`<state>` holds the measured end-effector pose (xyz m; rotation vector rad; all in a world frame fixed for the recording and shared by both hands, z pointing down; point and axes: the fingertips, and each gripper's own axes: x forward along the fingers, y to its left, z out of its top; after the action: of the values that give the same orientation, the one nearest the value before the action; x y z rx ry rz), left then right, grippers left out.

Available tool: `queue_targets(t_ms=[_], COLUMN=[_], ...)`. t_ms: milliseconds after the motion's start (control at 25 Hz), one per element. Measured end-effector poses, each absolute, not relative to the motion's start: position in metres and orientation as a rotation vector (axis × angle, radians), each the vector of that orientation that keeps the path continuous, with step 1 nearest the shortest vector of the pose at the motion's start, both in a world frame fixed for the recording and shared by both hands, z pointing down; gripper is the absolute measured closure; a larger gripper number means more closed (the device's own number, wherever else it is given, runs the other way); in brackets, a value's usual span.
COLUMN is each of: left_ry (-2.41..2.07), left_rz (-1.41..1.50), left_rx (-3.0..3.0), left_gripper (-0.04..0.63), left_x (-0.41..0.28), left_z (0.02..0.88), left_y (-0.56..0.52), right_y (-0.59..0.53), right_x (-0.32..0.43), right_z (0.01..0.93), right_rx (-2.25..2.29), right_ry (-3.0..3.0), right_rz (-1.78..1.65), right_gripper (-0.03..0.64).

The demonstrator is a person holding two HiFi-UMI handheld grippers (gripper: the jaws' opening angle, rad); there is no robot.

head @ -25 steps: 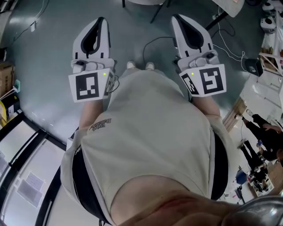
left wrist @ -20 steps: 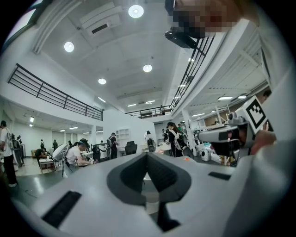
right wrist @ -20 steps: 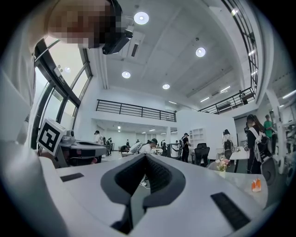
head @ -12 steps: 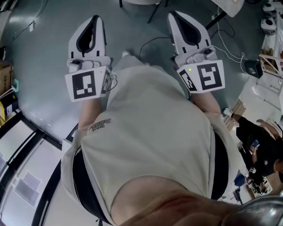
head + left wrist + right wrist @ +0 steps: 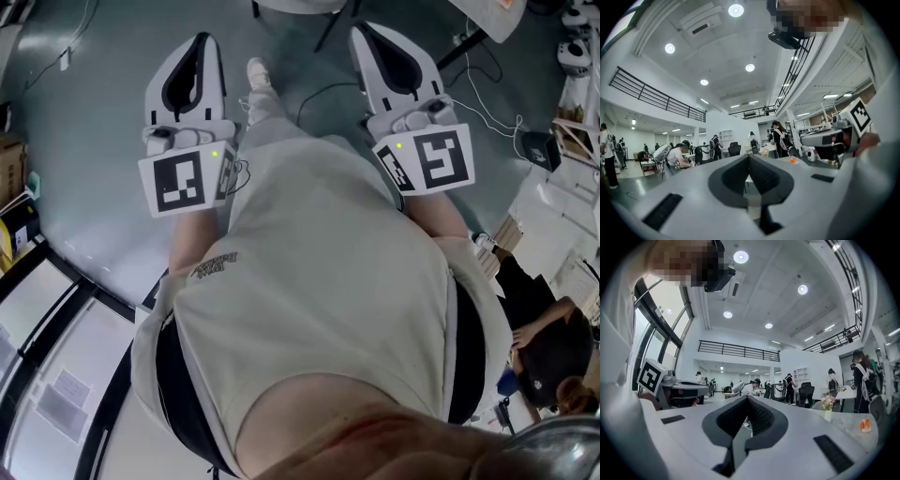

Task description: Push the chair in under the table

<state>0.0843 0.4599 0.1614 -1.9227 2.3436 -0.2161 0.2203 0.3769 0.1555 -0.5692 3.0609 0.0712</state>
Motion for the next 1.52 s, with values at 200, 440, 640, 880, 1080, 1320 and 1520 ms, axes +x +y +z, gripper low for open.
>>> queue_targets(t_ms=[200, 440, 640, 880, 1080, 1320, 1520], left_ry=[2.338, 2.334, 2.306, 2.254, 2.193, 2.081, 1.971], left_rz=[-0.234, -0.254, -0.261, -0.261, -0.295, -0.262, -0.250], left_rx=[-1.958, -2.000, -2.066, -2.144, -2.215, -2.335, -2.430], left_gripper=[0.586, 0.585, 0.585, 0.585, 0.585, 0.585, 0.584], left_x=[0.063, 0.020, -0.017, -0.065, -0.107, -0.154, -0.167], left_z=[0.171, 0.177, 0.178, 0.173, 0.178, 0.167, 0.164], left_y=[0.429, 0.384, 0.337, 0.278, 0.226, 0.169, 0.127], right_y=[0.354, 0.313, 0.271, 0.220, 0.175, 0.132, 0.098], right_x=[0.194, 0.151, 0.113, 0.066, 0.030, -0.013, -0.021], right_z=[0.164, 0.174, 0.177, 0.175, 0.172, 0.164, 0.159], right_rx=[-0.564, -0.589, -0.649, -0.745, -0.845, -1.031, -1.190], right_ry=[3.079, 3.103, 3.126, 3.126, 3.110, 3.062, 3.011], right_rz=[0.039, 0.008, -0.007, -0.038, -0.062, -0.064, -0.049], right_gripper=[0.607, 0.607, 0.607, 0.607, 0.607, 0.607, 0.607])
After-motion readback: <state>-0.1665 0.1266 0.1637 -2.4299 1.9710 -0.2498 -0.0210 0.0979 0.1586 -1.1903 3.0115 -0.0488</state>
